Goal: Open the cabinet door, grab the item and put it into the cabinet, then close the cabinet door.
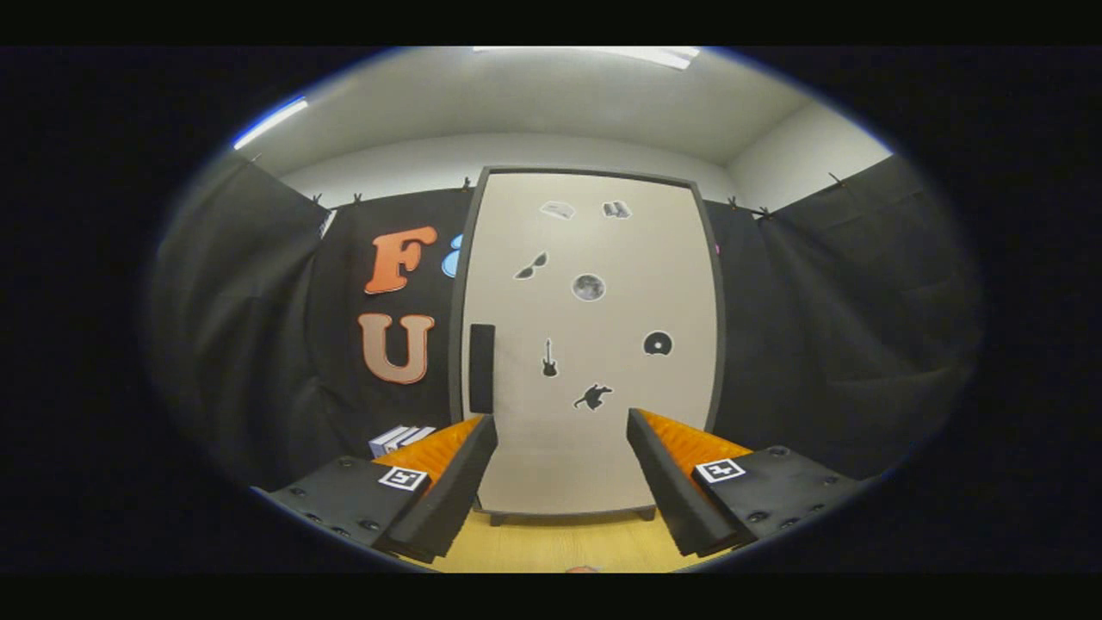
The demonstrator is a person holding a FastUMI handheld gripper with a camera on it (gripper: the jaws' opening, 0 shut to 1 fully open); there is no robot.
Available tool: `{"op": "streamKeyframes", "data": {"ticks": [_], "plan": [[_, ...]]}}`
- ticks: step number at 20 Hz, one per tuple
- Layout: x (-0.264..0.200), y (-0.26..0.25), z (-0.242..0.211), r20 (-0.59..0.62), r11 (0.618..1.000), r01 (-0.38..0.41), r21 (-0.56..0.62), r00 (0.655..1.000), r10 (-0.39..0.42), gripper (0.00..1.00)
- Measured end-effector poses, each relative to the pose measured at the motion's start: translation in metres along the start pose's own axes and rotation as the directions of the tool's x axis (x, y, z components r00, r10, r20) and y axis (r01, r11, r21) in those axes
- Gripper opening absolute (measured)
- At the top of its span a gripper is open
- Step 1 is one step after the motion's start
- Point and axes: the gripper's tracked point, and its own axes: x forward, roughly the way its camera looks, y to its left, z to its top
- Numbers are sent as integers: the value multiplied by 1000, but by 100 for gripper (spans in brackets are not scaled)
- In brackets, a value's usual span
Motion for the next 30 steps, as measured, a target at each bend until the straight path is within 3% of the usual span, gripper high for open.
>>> {"op": "streamKeyframes", "data": {"ticks": [4,10,19,27,29,30], "plan": [[43,31,-6,-51,999,-26,19,998,27,97],[100,47,-8,-71,1000,13,-18,997,-14,98],[152,87,-12,-116,999,2,-39,993,-7,98],[182,81,-30,-161,999,41,-1,986,-40,98],[183,88,-30,-164,1000,9,17,986,-6,88],[183,89,-30,-163,1000,5,13,987,-3,78]]}}
